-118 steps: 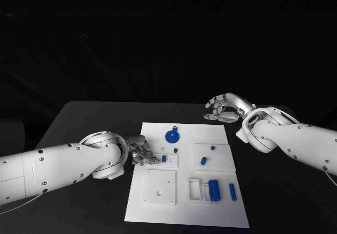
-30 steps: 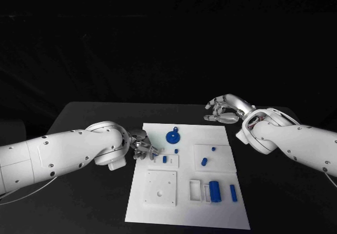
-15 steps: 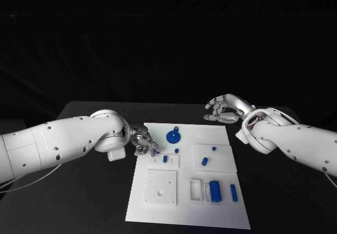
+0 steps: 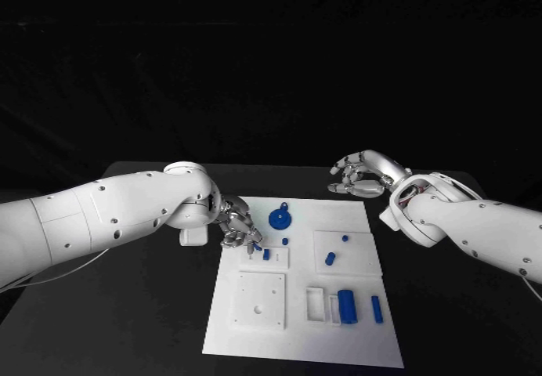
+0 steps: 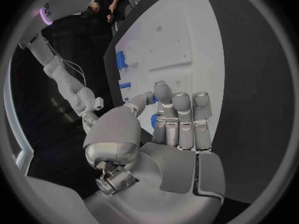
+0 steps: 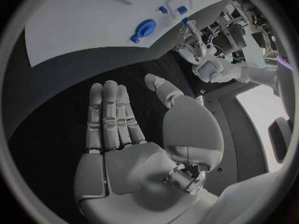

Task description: Assemble the parts on the task board

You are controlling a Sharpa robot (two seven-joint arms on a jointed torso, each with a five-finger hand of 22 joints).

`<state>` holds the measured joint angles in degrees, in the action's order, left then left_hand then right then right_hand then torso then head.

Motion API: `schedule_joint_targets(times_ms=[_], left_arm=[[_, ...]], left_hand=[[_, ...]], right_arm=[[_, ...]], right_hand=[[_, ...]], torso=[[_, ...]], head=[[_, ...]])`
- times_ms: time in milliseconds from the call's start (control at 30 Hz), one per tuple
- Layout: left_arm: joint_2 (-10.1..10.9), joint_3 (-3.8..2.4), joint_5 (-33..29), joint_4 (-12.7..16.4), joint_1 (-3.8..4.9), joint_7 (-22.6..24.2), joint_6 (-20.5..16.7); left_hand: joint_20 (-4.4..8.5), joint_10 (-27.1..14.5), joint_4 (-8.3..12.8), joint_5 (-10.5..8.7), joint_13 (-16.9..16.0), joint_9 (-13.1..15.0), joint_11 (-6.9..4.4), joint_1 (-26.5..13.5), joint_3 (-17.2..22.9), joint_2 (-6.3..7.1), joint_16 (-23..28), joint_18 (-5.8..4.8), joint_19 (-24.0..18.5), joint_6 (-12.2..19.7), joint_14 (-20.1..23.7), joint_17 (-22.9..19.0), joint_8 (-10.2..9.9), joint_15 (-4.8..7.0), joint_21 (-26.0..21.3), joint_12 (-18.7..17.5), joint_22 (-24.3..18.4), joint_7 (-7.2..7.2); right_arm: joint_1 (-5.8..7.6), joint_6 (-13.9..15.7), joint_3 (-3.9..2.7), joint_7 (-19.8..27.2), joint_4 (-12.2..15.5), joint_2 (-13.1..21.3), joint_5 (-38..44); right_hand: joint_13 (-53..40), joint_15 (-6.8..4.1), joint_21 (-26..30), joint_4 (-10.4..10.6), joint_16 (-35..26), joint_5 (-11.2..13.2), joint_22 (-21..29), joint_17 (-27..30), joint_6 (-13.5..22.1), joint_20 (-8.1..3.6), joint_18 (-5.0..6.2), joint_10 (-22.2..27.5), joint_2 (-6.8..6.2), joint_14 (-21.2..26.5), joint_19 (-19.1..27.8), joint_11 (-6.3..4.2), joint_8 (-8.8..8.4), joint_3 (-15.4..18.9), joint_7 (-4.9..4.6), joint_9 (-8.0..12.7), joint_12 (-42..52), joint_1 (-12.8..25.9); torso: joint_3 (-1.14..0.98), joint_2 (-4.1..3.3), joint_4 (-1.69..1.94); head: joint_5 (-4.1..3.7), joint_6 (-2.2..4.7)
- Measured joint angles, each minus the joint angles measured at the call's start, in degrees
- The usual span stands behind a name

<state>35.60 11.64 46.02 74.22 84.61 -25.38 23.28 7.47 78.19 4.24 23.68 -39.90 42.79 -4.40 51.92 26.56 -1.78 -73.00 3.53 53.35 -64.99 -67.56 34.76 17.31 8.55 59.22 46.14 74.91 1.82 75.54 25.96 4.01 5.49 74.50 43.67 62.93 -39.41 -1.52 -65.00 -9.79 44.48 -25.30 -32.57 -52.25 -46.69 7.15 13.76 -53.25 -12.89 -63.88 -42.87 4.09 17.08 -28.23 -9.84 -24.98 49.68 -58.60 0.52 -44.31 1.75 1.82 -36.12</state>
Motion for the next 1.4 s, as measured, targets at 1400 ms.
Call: schedule_joint_targets(times_ms=[1400], left_arm=[[-1.2,1.62,11.4,0.4,0.21,-0.4,3.1]], left_hand=[[0.0,0.0,0.3,0.9,-0.2,0.9,0.02,-0.2,-0.3,-0.24,-0.7,0.0,0.0,0.0,0.0,0.2,0.2,-0.4,0.5,0.4,0.0,0.0]], right_arm=[[-0.01,0.0,0.0,0.0,0.0,-0.3,-0.1]], right_hand=[[0.2,0.0,0.0,0.2,0.0,0.0,-0.1,0.0,0.0,0.0,0.9,0.0,0.0,0.0,0.0,0.0,0.0,0.2,-0.2,0.0,0.2,0.0]], torso=[[0.03,0.01,0.06]], head=[[0.33,-0.77]])
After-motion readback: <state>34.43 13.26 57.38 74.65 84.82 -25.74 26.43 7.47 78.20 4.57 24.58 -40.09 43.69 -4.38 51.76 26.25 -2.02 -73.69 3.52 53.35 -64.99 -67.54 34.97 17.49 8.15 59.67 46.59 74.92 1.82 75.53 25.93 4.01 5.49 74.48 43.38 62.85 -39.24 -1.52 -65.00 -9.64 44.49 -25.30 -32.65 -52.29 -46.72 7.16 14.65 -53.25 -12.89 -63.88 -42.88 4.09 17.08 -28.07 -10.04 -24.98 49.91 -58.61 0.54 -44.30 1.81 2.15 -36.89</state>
